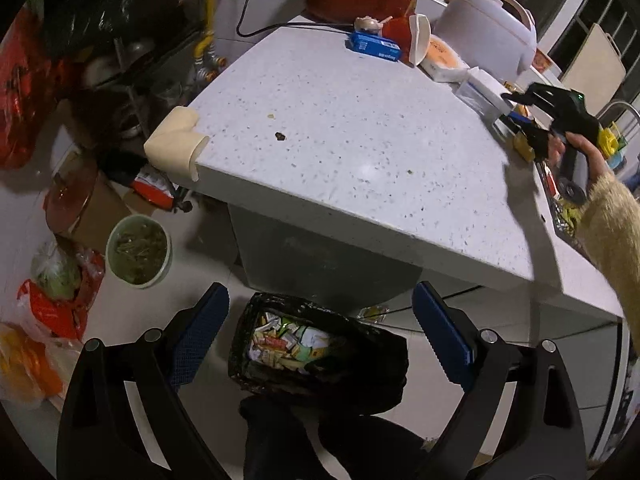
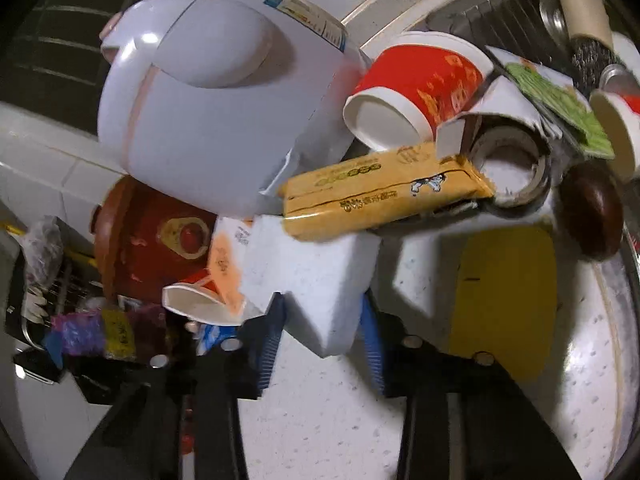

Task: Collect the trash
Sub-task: 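Reach the right gripper to the white foam block and grasp it, then lift the foam block with right gripper while left grasps the clear plastic box, then carry the foam block and clear box with both grippers toward the black trash bag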

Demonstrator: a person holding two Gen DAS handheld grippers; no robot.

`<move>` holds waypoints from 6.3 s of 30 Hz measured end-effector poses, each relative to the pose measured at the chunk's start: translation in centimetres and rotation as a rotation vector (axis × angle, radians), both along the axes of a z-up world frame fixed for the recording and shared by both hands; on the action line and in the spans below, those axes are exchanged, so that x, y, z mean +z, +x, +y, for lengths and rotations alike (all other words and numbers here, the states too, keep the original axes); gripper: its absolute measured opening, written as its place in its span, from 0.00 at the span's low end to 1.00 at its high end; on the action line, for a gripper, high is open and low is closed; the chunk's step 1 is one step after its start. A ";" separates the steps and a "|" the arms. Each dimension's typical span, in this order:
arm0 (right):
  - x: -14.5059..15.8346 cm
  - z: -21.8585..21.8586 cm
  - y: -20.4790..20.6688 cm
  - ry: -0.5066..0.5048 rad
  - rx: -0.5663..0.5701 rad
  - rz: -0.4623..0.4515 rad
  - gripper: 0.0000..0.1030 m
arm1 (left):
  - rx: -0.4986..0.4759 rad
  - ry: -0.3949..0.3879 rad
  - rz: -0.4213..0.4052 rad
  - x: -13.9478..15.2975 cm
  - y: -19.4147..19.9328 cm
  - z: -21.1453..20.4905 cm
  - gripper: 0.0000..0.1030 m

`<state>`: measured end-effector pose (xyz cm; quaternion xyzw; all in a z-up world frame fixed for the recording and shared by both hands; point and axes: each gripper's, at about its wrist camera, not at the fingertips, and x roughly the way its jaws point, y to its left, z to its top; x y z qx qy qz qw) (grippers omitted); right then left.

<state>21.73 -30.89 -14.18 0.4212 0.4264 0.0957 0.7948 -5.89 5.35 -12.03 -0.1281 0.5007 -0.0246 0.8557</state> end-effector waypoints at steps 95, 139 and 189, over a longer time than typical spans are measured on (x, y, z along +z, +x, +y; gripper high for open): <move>2.6 -4.5 -23.3 -0.241 0.057 -0.059 0.51 | -0.774 0.119 -0.131 -1.6 27.9 -17.2 0.47; 0.7 7.1 -24.7 -0.772 0.186 -0.083 0.63 | -0.262 0.022 -0.145 3.3 21.5 -10.5 0.59; 0.2 8.2 -25.2 -0.837 0.214 -0.144 0.53 | -0.332 -0.064 -0.172 2.6 1.2 1.7 0.59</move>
